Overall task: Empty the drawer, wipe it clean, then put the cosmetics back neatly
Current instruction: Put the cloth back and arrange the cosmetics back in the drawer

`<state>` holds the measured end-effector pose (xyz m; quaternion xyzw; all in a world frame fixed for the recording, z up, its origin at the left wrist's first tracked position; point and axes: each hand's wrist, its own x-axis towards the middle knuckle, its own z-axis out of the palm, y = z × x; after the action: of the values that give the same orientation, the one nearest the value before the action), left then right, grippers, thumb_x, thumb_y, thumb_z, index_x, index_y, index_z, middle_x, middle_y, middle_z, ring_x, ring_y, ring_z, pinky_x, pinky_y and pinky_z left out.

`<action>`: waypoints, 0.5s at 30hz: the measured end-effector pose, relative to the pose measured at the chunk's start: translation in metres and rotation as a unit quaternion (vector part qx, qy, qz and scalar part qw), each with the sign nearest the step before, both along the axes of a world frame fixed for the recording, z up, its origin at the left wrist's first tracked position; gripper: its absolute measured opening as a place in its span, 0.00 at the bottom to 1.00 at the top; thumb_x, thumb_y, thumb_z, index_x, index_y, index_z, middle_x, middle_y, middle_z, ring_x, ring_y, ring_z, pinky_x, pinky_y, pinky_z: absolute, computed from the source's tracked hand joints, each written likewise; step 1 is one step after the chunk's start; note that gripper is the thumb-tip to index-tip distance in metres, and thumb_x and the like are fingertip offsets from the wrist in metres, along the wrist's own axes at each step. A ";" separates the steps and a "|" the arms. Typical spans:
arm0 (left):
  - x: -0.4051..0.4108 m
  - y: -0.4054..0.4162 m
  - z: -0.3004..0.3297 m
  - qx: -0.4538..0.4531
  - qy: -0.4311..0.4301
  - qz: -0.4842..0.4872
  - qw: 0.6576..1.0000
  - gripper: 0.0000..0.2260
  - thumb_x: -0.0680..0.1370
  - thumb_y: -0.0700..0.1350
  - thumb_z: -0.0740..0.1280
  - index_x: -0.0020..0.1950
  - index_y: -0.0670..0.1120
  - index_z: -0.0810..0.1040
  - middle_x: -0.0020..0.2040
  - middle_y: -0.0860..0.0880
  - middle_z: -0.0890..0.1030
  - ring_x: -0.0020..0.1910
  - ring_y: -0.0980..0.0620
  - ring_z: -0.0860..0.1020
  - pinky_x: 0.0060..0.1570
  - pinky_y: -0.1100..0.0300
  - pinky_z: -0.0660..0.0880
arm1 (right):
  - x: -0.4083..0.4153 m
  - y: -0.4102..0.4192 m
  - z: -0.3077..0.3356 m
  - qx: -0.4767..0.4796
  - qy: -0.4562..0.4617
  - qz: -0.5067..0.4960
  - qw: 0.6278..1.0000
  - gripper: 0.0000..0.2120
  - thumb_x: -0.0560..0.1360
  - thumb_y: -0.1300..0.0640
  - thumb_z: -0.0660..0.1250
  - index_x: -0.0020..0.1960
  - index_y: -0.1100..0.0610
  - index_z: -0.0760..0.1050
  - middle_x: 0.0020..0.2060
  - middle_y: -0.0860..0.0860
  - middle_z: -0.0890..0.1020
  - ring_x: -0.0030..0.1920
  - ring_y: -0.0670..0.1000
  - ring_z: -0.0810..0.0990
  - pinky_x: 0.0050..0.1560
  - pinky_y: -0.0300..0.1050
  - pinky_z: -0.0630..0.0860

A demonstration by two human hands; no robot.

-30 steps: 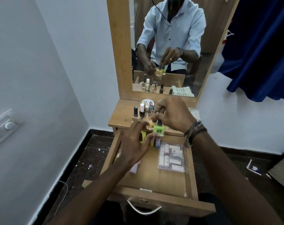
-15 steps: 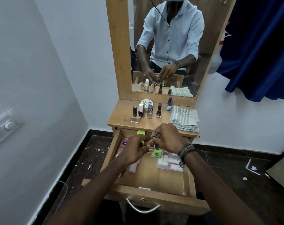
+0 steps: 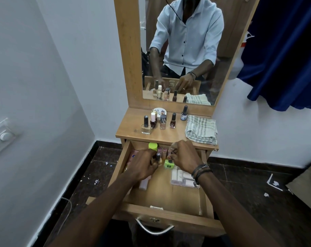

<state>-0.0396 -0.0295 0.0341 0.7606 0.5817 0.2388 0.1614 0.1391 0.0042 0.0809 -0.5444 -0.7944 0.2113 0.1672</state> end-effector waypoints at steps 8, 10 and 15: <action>0.007 0.003 -0.005 0.001 0.052 0.030 0.998 0.05 0.74 0.42 0.66 0.42 0.51 0.72 0.42 0.47 0.80 0.37 0.50 0.74 0.36 0.59 0.64 | -0.010 0.003 -0.018 0.000 -0.047 -0.007 0.999 0.11 0.67 0.69 0.67 0.44 0.58 0.84 0.40 0.56 0.85 0.44 0.56 0.83 0.45 0.48 0.82; 0.008 0.005 -0.009 -0.009 0.047 0.032 0.998 0.07 0.73 0.42 0.66 0.41 0.53 0.69 0.41 0.45 0.80 0.39 0.46 0.77 0.35 0.58 0.64 | -0.013 0.003 -0.019 -0.001 -0.061 -0.002 0.998 0.10 0.66 0.70 0.66 0.41 0.59 0.83 0.36 0.55 0.84 0.38 0.56 0.82 0.39 0.50 0.82; 0.009 0.006 -0.014 -0.022 0.031 0.039 0.999 0.03 0.73 0.41 0.66 0.45 0.48 0.76 0.44 0.45 0.81 0.42 0.45 0.79 0.37 0.54 0.73 | -0.013 0.001 -0.018 0.001 -0.110 0.015 0.994 0.13 0.65 0.72 0.67 0.44 0.58 0.82 0.37 0.55 0.81 0.38 0.56 0.80 0.35 0.46 0.77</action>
<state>-0.0304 -0.0238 0.0196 0.7409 0.6205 0.2082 0.1507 0.1261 0.0051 0.0626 -0.5518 -0.8165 0.1518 0.0760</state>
